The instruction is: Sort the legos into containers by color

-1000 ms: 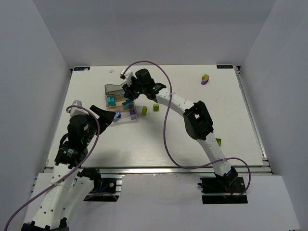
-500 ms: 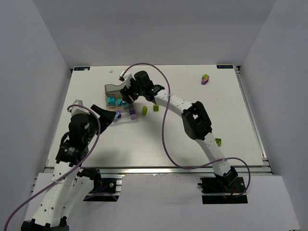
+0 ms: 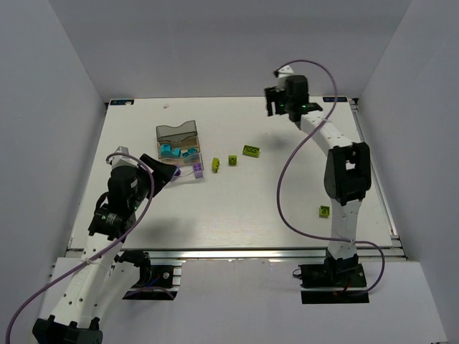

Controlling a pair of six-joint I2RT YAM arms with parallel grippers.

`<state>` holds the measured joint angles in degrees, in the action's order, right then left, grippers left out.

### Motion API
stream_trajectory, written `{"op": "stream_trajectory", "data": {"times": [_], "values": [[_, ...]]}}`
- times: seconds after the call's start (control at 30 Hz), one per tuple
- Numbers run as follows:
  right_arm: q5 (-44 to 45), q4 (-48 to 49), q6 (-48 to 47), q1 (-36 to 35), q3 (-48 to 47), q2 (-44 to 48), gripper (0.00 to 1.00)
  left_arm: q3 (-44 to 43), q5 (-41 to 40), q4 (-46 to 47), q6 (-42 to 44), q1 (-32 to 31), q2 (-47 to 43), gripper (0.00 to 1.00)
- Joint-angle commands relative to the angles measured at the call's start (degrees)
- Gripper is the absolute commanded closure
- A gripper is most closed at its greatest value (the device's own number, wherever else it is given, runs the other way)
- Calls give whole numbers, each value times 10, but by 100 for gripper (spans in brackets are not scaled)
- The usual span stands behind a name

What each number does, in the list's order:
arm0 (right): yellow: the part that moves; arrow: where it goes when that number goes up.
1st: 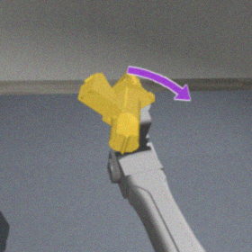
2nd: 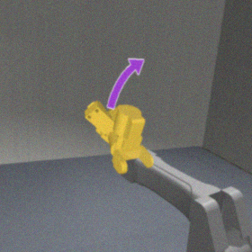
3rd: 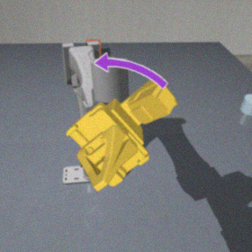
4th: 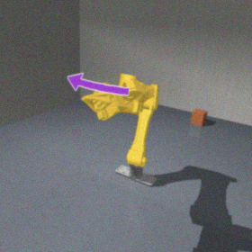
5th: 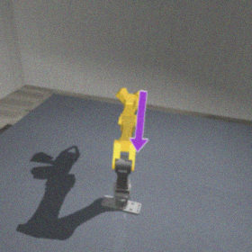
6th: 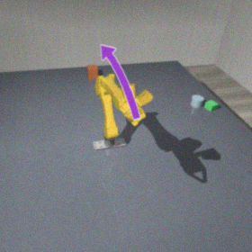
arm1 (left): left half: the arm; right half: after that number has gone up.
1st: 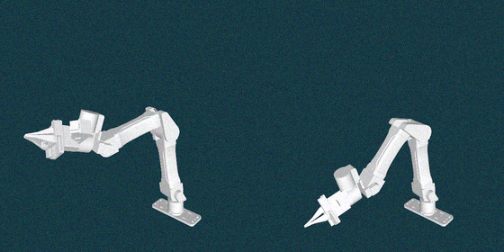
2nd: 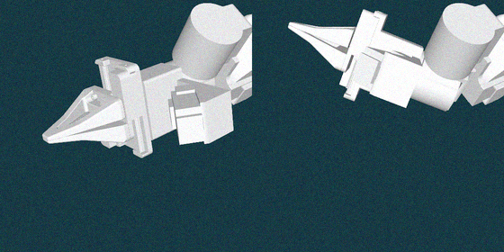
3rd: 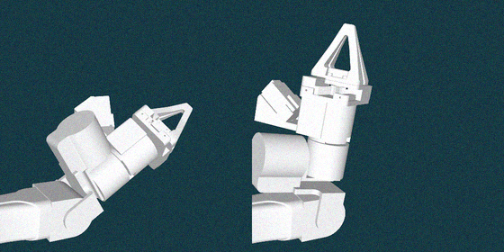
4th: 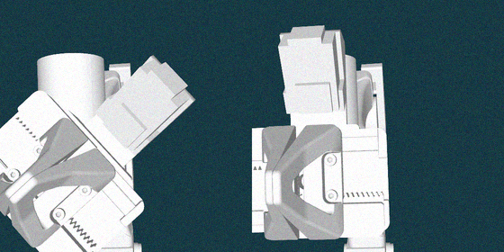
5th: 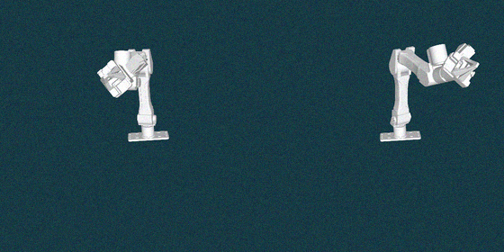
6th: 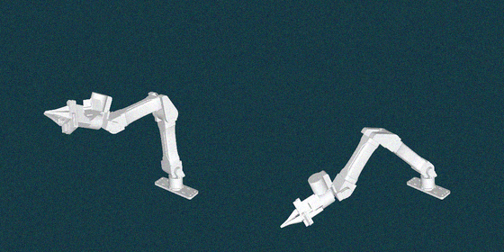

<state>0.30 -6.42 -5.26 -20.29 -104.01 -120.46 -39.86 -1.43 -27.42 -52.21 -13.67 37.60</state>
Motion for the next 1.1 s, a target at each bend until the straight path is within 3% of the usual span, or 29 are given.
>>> {"op": "stream_trajectory", "data": {"times": [0.0, 0.17, 0.37, 0.57, 1.07], "values": [[29, -18, 23, 51, 16, 6, 24, 9, 13, 29, -3, 1, 10, 16], [57, -16, 39, 107, -6, -23, 23, 12, 15, 43, -6, 1, 25, 16], [130, 0, 101, 127, -30, -69, 23, 3, 35, 50, -6, 1, 54, 16], [128, -2, 147, 142, -84, -123, 26, -3, 35, 61, -11, 1, 80, 16], [128, 4, 160, 152, -111, -176, 32, -12, 46, 90, -8, 1, 146, 16]]}}
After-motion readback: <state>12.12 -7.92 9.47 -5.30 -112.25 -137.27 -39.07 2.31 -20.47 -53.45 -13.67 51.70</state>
